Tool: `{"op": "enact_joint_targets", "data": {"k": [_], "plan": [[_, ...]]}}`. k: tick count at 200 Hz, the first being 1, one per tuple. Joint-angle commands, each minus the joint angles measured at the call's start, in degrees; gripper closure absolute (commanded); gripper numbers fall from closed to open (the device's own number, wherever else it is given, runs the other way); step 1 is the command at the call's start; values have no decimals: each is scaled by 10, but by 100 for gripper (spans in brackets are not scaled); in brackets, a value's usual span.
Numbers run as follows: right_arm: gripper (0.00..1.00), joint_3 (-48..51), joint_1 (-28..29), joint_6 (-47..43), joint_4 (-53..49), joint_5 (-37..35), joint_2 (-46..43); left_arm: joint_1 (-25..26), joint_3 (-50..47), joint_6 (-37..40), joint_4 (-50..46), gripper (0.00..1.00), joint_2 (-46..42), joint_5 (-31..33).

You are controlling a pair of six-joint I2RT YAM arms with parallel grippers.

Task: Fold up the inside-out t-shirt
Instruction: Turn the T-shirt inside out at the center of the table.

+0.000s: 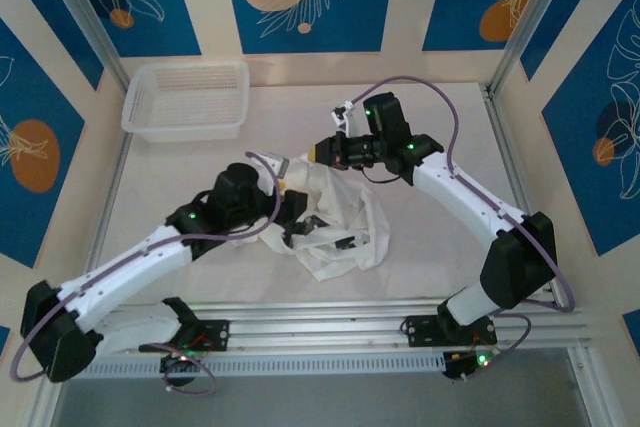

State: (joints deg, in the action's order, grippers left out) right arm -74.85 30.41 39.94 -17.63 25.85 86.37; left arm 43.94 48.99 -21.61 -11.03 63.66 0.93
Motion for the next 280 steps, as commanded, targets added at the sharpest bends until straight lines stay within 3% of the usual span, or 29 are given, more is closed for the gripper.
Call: {"op": "enact_joint_targets", "data": {"k": [1,27,44,56,69,78,109,123,135,148,167,180,196,218,236,244,263,280], "plan": [[100,-30,12,7,-16,2,-13,6,19,-45,14,29,65,102],[100,-31,21,11,-18,-1,-15,-8,76,-84,-5,22,151,125],[100,-31,25,15,-18,7,-16,-32,101,-100,8,25,191,83],[100,-30,23,20,-19,8,-19,-52,100,-100,51,41,205,7],[100,-22,9,37,-21,-3,-25,-67,91,-91,110,80,205,-92],[100,-11,-12,51,-24,-15,-29,-73,88,-86,138,100,197,-156],[96,39,-129,45,-30,-3,11,-89,99,-156,205,100,151,-384],[92,11,-140,-14,-91,-5,59,-90,122,-196,189,100,143,-435],[87,-11,-134,-40,-125,-6,73,-92,144,-197,119,100,137,-425],[81,11,-132,-26,-97,-16,35,-101,149,-187,61,100,131,-399],[69,88,-144,13,-50,-71,-72,-124,116,-199,74,100,123,-389],[68,154,-135,25,-17,-115,-159,-136,100,-213,84,100,124,-392],[69,232,-76,28,17,-181,-254,-144,98,-213,71,100,131,-388],[69,339,56,57,90,-273,-342,-145,103,-212,68,100,140,-391],[68,380,123,86,134,-325,-346,-145,109,-212,65,100,143,-391],[61,389,136,91,159,-331,-332,-145,110,-214,66,100,141,-390],[45,378,134,84,203,-321,-280,-144,114,-213,61,100,138,-390],[43,350,114,86,241,-285,-219,-145,118,-210,50,100,136,-391]]}}
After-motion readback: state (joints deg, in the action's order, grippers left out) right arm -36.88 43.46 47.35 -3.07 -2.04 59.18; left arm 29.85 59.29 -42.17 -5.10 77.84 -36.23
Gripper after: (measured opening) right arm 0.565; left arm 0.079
